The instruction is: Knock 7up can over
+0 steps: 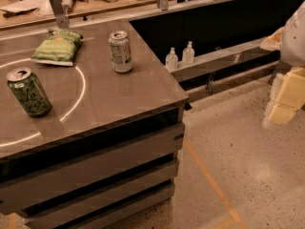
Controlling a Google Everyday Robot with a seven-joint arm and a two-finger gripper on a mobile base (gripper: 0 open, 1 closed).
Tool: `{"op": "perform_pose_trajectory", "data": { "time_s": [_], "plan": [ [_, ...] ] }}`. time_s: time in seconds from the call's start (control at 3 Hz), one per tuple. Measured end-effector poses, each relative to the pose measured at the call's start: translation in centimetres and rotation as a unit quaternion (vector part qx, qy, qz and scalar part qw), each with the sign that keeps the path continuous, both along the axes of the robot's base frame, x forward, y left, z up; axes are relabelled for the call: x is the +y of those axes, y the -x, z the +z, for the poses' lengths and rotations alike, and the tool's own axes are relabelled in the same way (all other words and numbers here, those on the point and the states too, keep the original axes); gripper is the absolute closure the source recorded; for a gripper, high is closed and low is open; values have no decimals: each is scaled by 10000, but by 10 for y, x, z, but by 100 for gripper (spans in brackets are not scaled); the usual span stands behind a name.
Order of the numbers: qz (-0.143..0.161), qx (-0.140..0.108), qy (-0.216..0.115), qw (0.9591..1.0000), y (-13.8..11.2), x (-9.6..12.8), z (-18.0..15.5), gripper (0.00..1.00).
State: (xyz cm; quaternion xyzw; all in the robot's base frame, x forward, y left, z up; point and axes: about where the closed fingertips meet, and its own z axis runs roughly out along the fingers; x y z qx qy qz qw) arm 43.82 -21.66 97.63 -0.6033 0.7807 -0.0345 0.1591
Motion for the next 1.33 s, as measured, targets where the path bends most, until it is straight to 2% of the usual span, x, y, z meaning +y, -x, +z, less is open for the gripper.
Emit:
{"op": "perform_pose_trajectory", "data": {
  "time_s": [0.33, 0.67, 1.0, 1.33],
  "plan": [
    [8, -29, -10, 10000, -1, 1, 1, 0],
    [132, -236, -136, 9995, -16, 6, 13, 0],
    [431, -453, -330, 9975, -48, 21, 27, 0],
    [875, -685, -843, 9902, -91, 62, 39, 0]
  ]
}}
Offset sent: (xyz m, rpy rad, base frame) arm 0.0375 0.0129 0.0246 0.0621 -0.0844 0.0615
